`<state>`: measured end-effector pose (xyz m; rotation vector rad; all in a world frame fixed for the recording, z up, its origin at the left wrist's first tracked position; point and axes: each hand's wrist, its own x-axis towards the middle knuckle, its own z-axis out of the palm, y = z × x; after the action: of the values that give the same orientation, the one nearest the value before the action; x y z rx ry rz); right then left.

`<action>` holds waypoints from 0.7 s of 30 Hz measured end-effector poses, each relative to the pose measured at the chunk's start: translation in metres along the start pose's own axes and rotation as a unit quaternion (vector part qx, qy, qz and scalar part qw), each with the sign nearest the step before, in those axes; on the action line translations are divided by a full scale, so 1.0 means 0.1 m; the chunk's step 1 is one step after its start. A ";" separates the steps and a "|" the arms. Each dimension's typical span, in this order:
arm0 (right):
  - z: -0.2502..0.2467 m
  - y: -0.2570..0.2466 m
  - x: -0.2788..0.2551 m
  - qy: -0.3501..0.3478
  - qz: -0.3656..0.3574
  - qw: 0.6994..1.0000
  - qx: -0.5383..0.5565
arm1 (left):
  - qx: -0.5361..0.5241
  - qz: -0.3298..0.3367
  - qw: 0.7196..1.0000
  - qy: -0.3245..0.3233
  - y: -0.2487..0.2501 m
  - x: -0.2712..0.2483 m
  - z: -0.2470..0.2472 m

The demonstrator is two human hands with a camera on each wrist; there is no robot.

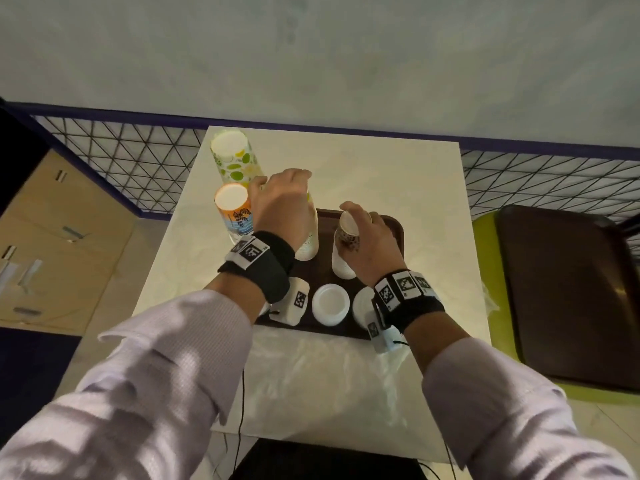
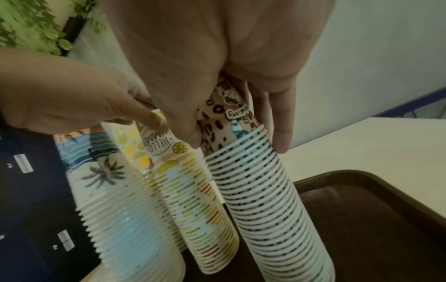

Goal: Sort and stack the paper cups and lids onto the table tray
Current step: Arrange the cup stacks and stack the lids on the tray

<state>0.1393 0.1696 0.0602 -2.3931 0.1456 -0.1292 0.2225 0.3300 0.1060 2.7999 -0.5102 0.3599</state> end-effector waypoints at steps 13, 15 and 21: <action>-0.33 0.36 0.24 0.044 0.049 0.997 0.045 | -0.261 -0.147 0.953 -0.047 0.03 -0.07 0.20; -0.31 0.39 0.23 0.046 0.061 0.995 0.061 | -0.286 -0.162 0.943 -0.058 0.04 -0.06 0.23; -0.29 0.49 0.22 0.028 0.083 0.992 0.091 | -0.328 -0.184 0.921 -0.098 0.10 0.00 0.33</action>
<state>0.1535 0.1116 0.0493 -2.1872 0.3432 -0.1263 0.2255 0.3112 0.0777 2.2043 -0.0948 -0.1562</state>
